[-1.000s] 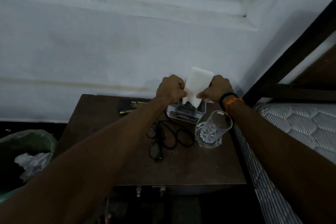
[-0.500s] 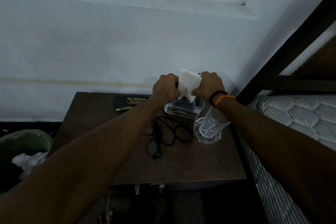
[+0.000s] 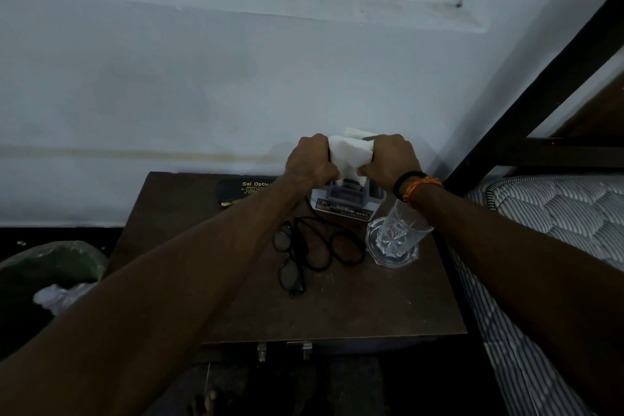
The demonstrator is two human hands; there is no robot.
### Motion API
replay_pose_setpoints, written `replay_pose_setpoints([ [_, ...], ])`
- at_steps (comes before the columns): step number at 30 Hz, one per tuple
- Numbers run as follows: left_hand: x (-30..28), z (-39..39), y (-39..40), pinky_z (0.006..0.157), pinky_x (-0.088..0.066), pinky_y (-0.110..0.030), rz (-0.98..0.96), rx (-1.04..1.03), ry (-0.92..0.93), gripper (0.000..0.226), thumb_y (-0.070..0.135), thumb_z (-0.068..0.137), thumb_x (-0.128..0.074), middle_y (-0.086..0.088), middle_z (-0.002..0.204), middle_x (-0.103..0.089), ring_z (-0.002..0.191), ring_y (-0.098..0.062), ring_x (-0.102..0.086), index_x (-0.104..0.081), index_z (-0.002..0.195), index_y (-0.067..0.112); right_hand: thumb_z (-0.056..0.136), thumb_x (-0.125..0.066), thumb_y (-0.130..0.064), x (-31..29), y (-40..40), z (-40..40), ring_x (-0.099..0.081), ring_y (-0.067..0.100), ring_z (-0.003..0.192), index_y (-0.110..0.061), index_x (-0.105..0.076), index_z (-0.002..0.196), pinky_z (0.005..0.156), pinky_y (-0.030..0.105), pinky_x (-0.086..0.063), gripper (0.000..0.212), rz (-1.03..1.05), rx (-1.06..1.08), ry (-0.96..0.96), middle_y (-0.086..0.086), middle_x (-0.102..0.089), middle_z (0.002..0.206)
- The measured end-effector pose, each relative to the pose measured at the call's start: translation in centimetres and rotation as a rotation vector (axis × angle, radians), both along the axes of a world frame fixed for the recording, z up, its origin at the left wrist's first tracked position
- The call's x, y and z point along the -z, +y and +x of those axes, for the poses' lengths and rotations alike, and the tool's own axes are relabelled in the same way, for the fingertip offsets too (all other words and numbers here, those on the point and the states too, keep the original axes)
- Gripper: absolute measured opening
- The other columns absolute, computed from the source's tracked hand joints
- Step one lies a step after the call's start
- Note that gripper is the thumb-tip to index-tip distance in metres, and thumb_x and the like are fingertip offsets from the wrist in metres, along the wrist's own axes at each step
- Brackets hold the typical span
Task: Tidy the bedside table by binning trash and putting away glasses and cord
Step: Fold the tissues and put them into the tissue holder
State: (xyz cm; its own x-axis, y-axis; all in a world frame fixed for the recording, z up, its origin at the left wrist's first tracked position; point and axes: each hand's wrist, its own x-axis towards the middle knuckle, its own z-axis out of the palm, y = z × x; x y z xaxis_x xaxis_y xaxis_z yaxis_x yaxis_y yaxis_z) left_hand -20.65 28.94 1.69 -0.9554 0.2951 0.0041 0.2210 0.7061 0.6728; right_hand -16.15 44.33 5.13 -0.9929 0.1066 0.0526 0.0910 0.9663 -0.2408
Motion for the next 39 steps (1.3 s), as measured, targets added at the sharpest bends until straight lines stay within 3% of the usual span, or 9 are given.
replay_pose_setpoints([
  [6, 0.5, -0.1, 0.2, 0.060, -0.053, -0.030, -0.024, 0.076, 0.028, 0.027, 0.015, 0.056, -0.080, -0.010, 0.075, -0.072, 0.073, -0.029, -0.069, -0.077, 0.083, 0.011, 0.062, -0.086, -0.021, 0.5, -0.4, 0.0, -0.067, 0.031, 0.093, -0.017, -0.071, 0.109, 0.075, 0.034, -0.053, 0.050, 0.015, -0.008, -0.119, 0.012, -0.072, 0.101],
  [11, 0.3, -0.2, 0.4, 0.067, -0.059, -0.038, -0.059, 0.052, -0.008, 0.040, 0.020, 0.056, -0.083, -0.014, 0.087, -0.072, 0.081, -0.030, -0.068, -0.072, 0.091, 0.004, 0.065, -0.084, -0.022, 0.1, 0.6, -0.3, -0.066, 0.028, 0.094, -0.019, -0.073, 0.110, 0.069, 0.026, -0.045, 0.047, -0.101, 0.037, -0.098, 0.011, -0.072, 0.102],
  [15, 0.0, -0.2, 0.9, 0.070, -0.055, -0.037, -0.074, 0.035, -0.034, 0.054, 0.020, 0.060, -0.087, -0.017, 0.105, -0.068, 0.093, -0.032, -0.066, -0.063, 0.105, 0.001, 0.065, -0.082, -0.020, -0.6, 1.2, -0.3, -0.067, 0.029, 0.091, -0.015, -0.075, 0.104, 0.071, 0.028, -0.050, 0.040, -0.130, 0.047, -0.065, 0.013, -0.074, 0.098],
  [20, -0.3, -0.3, 1.0, 0.064, -0.050, -0.030, -0.085, 0.066, -0.051, 0.049, 0.020, 0.057, -0.085, -0.014, 0.098, -0.072, 0.088, -0.029, -0.067, -0.070, 0.102, 0.006, 0.067, -0.084, -0.020, 0.0, 1.3, -0.1, -0.065, 0.029, 0.099, -0.013, -0.073, 0.112, 0.072, 0.024, -0.044, 0.047, -0.134, 0.069, -0.097, 0.013, -0.072, 0.107],
  [23, -0.8, -0.6, 0.5, 0.068, -0.054, -0.031, -0.052, 0.089, -0.023, 0.045, 0.020, 0.056, -0.086, -0.011, 0.093, -0.074, 0.084, -0.025, -0.069, -0.074, 0.098, 0.010, 0.066, -0.084, -0.024, 0.4, 1.3, -0.2, -0.066, 0.027, 0.094, -0.013, -0.072, 0.112, 0.069, 0.023, -0.044, 0.048, -0.146, 0.075, -0.115, 0.012, -0.072, 0.104],
  [26, -1.2, -0.7, 0.1, 0.080, -0.058, -0.037, -0.019, 0.118, -0.013, 0.049, 0.018, 0.061, -0.087, -0.012, 0.102, -0.074, 0.090, -0.025, -0.069, -0.074, 0.107, 0.009, 0.063, -0.084, -0.035, 0.2, 1.5, -0.3, -0.062, 0.020, 0.079, -0.018, -0.075, 0.102, 0.064, 0.023, -0.045, 0.044, -0.164, 0.069, -0.077, 0.006, -0.072, 0.094],
  [29, -1.4, -0.8, 0.3, 0.083, -0.058, -0.038, -0.006, 0.133, -0.001, 0.048, 0.020, 0.063, -0.087, -0.012, 0.103, -0.074, 0.091, -0.025, -0.069, -0.074, 0.108, 0.009, 0.064, -0.082, -0.041, -0.4, 1.9, -0.4, -0.056, 0.017, 0.072, -0.022, -0.075, 0.093, 0.052, 0.019, -0.034, 0.035, -0.135, 0.049, -0.022, 0.000, -0.066, 0.079],
  [35, -0.9, -0.9, 1.1, 0.079, -0.059, -0.040, -0.076, 0.105, 0.007, 0.042, 0.023, 0.063, -0.088, -0.013, 0.096, -0.075, 0.085, -0.027, -0.070, -0.076, 0.100, 0.007, 0.067, -0.080, -0.037, 0.1, 1.6, -0.3, -0.063, 0.025, 0.078, -0.020, -0.076, 0.096, 0.062, 0.024, -0.039, 0.034, -0.057, 0.042, -0.047, 0.003, -0.064, 0.078],
  [39, -0.4, -0.7, 1.2, 0.078, -0.059, -0.038, -0.113, 0.120, 0.006, 0.041, 0.022, 0.063, -0.086, -0.014, 0.095, -0.075, 0.084, -0.026, -0.069, -0.076, 0.100, 0.007, 0.069, -0.081, -0.034, 0.3, 1.4, -0.3, -0.065, 0.028, 0.091, -0.020, -0.075, 0.103, 0.067, 0.028, -0.045, 0.037, -0.012, 0.035, -0.089, 0.008, -0.071, 0.096],
])
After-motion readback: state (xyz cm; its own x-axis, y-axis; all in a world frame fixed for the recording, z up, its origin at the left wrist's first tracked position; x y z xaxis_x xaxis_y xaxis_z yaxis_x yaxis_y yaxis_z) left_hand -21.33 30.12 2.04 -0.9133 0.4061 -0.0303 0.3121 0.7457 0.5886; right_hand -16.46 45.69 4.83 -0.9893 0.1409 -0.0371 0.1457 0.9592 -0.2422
